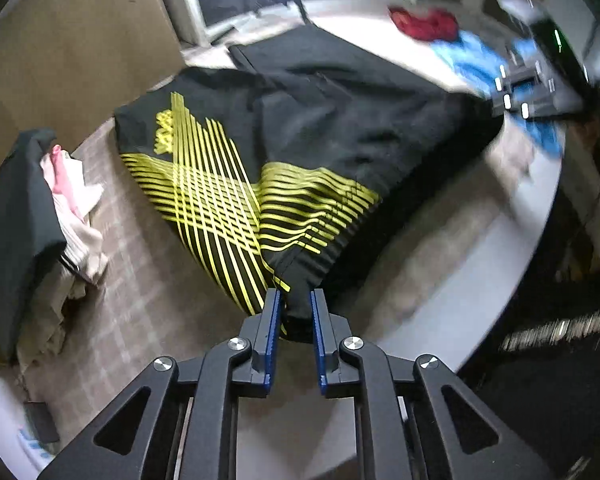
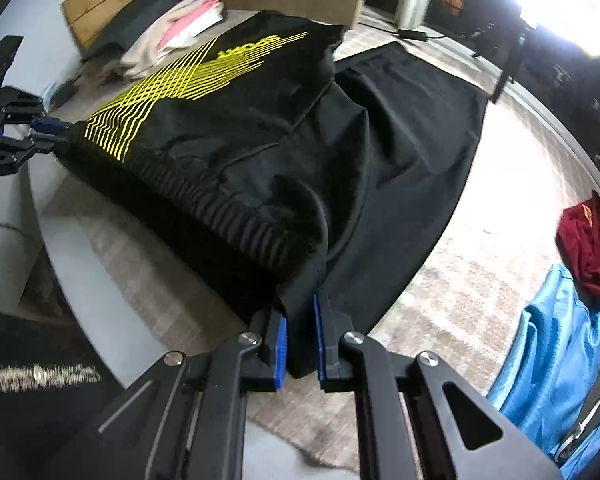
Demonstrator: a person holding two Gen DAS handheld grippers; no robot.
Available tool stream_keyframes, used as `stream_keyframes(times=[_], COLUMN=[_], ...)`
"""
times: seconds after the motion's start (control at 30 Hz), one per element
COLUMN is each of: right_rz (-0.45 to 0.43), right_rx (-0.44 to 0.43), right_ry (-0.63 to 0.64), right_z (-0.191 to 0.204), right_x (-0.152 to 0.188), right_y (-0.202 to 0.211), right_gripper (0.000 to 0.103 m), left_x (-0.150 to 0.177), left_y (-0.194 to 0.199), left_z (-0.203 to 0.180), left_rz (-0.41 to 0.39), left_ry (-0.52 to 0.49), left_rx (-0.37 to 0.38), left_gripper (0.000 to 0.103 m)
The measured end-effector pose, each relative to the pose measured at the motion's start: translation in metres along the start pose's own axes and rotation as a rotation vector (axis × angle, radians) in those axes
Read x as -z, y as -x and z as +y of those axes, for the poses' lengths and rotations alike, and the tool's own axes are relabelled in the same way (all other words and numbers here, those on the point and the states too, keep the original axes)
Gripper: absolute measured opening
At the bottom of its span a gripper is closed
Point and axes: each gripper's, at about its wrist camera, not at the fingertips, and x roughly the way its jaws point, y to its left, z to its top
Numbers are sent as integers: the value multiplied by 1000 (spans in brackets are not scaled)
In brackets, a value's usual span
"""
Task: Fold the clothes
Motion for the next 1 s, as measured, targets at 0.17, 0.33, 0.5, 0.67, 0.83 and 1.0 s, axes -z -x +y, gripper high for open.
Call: stream_keyframes(times=[0.17,0.33,0.5,0.67,0.83,1.0], right_rz=[62,122,5,-73,-108,-124], right_rx=[-17,-7,-8,17,-5,-58], right_ry=[18,54,-125,-286,-341,-260], right_z=[9,7,-40,-85,-97,-57], right_x=[1,2,-5,-21,-58,-110], right_y=[-29,-27,3,3,-23,-53], right_gripper=[11,15,32,32,32,32], left_x=[18,19,12,-51,-105,-119], left_y=[-36,-41,-11,-32,-85,-115], left_z=[8,6,29,77,113,132], left_rz=[85,126,78,-7,25,66], left_ry=[43,21,149,240,274,344], left_rx=[-22,-29,79,-9,-117,-147], left_gripper=[11,17,27,33,36,38])
